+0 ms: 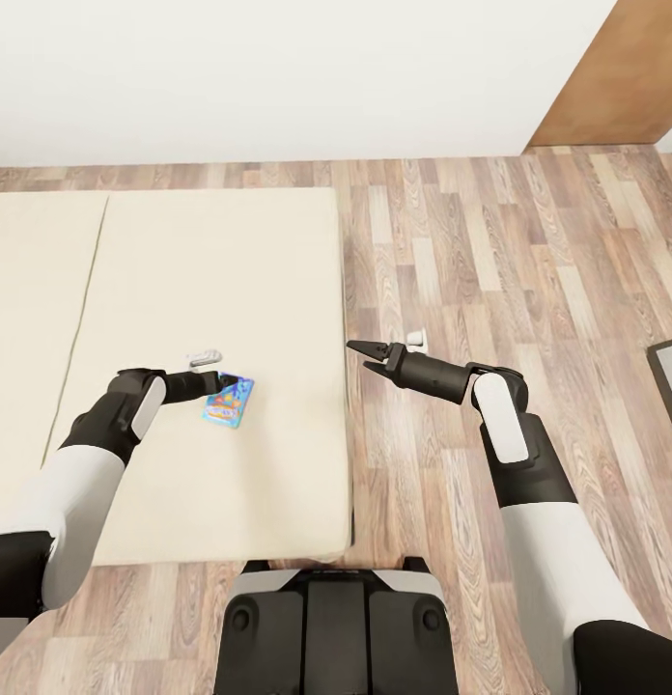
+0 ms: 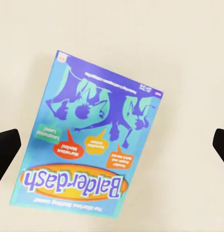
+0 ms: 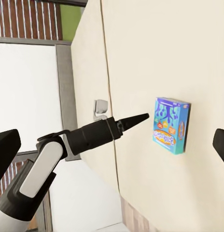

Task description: Put all the toys in the child's room - the three board games (two on the bed and one on the table), the two jigsaw puzzles on the table, and the tennis ball on the table - inside the toy box on the table in the child's room.

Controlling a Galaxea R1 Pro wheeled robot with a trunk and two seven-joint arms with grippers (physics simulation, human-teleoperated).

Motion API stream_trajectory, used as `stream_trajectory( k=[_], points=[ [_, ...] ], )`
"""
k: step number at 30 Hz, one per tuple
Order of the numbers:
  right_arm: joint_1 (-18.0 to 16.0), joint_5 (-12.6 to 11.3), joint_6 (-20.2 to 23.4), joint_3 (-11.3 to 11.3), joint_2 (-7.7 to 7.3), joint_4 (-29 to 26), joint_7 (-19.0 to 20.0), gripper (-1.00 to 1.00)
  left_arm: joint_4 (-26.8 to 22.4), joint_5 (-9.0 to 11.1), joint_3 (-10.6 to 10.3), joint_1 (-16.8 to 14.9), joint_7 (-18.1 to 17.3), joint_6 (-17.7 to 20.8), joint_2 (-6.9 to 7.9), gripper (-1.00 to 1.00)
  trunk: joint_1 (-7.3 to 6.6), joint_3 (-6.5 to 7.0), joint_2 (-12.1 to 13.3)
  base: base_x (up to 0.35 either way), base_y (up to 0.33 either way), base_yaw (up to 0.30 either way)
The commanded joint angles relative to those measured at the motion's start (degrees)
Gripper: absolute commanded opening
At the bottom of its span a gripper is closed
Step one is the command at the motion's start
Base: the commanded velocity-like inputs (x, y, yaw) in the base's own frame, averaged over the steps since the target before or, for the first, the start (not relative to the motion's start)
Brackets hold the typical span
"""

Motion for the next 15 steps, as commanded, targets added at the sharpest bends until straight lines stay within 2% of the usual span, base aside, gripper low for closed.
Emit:
stream_trajectory(
  k=[1, 15],
  points=[
    [0.0, 0.5, 0.3, -0.2, 0.06, 0.0, 0.5, 1.0, 0.0, 0.3, 0.1, 0.0, 0.0, 0.4, 0.04, 1.0, 0.03, -0.14, -0.1, 0.0, 0.0, 0.0],
    [0.0, 0.5, 0.4, -0.2, -0.1, -0.6, 0.6, 1.0, -0.1, 0.3, 0.0, -0.1, -0.3, 0.2, 0.52, 1.0, 0.03, -1.3, -0.1, 0.0, 0.0, 0.0]
  ],
)
